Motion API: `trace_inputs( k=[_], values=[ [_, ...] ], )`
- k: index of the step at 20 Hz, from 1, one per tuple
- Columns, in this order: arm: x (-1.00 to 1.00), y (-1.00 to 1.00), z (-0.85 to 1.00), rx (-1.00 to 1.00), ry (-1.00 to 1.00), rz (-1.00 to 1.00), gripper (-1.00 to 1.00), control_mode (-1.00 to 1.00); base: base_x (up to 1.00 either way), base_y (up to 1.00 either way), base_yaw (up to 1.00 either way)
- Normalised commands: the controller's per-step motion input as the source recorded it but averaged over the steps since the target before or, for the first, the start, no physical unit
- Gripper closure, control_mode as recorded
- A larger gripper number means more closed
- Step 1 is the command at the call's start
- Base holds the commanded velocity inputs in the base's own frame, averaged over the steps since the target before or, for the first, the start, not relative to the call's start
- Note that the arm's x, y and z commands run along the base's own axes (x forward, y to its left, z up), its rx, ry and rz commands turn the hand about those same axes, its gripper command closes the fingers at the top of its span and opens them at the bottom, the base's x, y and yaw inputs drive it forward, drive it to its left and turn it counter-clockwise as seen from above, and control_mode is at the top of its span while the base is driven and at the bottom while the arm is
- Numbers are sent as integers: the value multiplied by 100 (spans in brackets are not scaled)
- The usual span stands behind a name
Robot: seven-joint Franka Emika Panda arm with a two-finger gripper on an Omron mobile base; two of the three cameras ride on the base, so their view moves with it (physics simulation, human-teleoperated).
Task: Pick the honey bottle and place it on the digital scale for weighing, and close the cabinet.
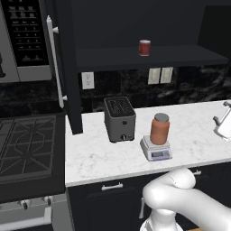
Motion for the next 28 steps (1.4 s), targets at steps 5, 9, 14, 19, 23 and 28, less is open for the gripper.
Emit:
trace_inputs(
  k=[5, 9, 14, 19, 23, 28],
  values=[
    [-7, -67, 9, 20, -1, -5, -100, -100, 0, 0, 0],
    [-7, -31, 0, 8, 0, 0, -100, -100, 0, 0, 0],
    [23, -20, -18, 0, 15, 0, -100, -100, 0, 0, 0],
    [-28, -63, -5, 1, 0, 0, -100, -100, 0, 0, 0],
    [-4, -50, -19, 19, -14, 0, -100, -100, 0, 0, 0],
    [-32, -60, 9, 20, -16, -5, -100, -100, 0, 0, 0]
  ],
)
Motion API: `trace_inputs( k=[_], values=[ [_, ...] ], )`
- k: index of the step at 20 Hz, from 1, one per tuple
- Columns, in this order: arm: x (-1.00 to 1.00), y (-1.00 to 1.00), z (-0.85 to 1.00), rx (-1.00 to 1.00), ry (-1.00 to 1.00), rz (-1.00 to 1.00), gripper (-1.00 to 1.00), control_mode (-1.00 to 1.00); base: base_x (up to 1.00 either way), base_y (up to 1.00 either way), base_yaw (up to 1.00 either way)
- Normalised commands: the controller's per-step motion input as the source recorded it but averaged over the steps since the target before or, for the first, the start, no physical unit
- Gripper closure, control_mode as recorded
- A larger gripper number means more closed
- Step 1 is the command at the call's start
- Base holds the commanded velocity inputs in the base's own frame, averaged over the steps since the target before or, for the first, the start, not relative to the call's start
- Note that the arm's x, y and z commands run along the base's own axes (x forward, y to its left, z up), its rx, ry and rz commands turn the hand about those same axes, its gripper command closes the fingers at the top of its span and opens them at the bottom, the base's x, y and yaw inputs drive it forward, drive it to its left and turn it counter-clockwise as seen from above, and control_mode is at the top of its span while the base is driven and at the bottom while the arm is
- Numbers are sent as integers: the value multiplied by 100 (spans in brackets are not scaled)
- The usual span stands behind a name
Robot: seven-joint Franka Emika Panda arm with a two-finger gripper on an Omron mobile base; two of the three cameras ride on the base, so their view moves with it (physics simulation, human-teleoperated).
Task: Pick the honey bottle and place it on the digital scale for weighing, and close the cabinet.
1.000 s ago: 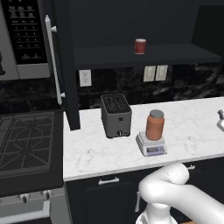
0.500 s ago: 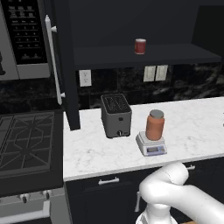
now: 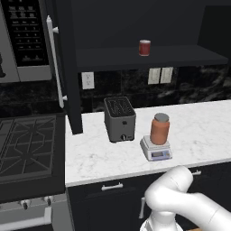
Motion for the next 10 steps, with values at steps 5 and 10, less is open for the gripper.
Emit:
trace_inputs(
  k=[5, 10],
  values=[
    [-65, -55, 36, 16, -19, -7, -100, -100, 0, 0, 0],
    [-58, -38, 89, 12, -13, 0, -100, -100, 0, 0, 0]
  ],
)
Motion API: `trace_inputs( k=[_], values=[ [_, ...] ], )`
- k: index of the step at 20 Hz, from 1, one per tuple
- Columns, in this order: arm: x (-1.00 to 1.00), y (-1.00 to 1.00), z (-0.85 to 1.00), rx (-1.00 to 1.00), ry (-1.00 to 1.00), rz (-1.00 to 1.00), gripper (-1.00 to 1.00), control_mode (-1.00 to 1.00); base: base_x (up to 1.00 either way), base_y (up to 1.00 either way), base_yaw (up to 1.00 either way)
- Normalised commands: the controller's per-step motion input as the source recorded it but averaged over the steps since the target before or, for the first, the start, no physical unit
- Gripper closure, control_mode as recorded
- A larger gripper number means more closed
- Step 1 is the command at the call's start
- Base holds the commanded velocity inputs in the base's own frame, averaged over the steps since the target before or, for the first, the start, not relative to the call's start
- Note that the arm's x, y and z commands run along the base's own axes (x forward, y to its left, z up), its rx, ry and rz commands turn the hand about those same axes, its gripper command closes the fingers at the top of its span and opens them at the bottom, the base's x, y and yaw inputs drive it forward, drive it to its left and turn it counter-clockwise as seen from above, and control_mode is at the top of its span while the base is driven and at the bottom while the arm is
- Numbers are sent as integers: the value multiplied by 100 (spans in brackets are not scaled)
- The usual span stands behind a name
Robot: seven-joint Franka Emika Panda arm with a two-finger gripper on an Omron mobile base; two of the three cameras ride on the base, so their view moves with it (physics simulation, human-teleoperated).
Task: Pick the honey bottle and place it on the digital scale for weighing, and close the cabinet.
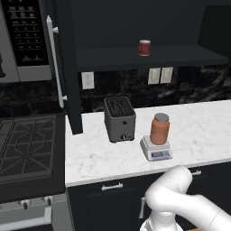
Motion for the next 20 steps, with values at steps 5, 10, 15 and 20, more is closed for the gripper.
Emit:
trace_inputs(
  k=[5, 10, 15, 20],
  values=[
    [-23, -9, 100, 2, 0, -1, -100, -100, 0, 0, 0],
    [-15, 0, 100, 0, 10, 0, -100, -100, 0, 0, 0],
    [-85, 8, 100, -1, -1, 0, -100, -100, 0, 0, 0],
    [-39, 89, 100, -33, -5, 0, -100, -100, 0, 0, 0]
  ],
)
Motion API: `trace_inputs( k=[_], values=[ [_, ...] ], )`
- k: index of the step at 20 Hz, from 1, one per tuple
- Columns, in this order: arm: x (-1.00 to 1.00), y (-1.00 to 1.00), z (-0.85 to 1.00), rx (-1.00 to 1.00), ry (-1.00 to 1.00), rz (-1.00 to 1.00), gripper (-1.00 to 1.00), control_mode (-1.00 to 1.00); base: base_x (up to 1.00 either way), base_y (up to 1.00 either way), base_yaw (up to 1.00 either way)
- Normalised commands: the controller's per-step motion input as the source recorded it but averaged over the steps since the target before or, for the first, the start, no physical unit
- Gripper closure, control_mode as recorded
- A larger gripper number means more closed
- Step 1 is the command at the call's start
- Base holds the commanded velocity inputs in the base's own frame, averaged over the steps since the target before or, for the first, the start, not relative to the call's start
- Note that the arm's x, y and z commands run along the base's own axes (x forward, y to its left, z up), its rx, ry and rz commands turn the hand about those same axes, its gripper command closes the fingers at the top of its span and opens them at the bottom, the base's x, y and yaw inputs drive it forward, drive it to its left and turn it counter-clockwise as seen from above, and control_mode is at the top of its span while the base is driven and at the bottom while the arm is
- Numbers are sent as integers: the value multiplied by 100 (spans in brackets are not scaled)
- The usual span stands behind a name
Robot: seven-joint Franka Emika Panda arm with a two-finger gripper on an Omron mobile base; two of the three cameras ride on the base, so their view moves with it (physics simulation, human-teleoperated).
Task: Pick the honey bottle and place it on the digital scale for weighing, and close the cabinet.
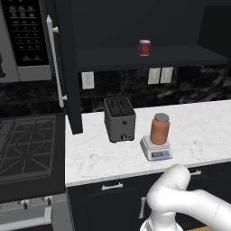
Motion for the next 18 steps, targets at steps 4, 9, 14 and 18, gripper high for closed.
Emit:
trace_inputs(
  k=[4, 9, 14, 18],
  values=[
    [-10, 100, 100, -48, -3, 0, -100, -100, 0, 0, 0],
    [58, 100, 23, -32, 0, -11, -100, -100, 0, 0, 0],
    [94, 100, -21, -25, 2, -6, -100, -100, 0, 0, 0],
    [96, 100, -18, -26, 1, -14, -100, -100, 0, 0, 0]
  ],
)
